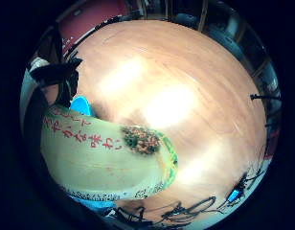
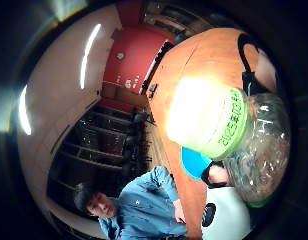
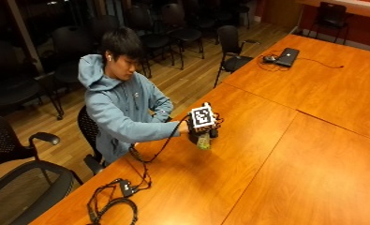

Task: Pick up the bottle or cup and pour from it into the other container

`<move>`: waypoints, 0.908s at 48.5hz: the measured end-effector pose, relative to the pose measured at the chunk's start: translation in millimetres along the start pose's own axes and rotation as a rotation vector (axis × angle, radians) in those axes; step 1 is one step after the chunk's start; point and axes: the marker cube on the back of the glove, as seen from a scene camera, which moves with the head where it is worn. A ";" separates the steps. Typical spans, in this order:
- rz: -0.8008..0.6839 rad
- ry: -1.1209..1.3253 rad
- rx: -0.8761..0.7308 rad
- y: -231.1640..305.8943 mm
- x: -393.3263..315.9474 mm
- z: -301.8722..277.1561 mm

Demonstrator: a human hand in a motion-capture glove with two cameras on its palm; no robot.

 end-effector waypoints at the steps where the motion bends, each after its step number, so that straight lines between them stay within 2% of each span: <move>1: -0.003 0.017 -0.006 -1.0 -1.5 2.2; 11: -0.013 0.242 -0.104 -9.3 -21.1 11.0; 15: 0.006 0.303 -0.133 -11.3 -18.8 -32.7; 17: -0.006 0.357 -0.169 -11.3 -22.9 -35.4; 25: -0.079 0.725 -0.268 -14.5 -49.1 -0.9; 39: -0.168 1.350 -0.338 -23.0 -96.9 50.4; 42: -0.194 1.435 -0.347 -24.9 -107.9 69.4; 44: -0.160 1.437 -0.316 -28.9 -116.2 82.7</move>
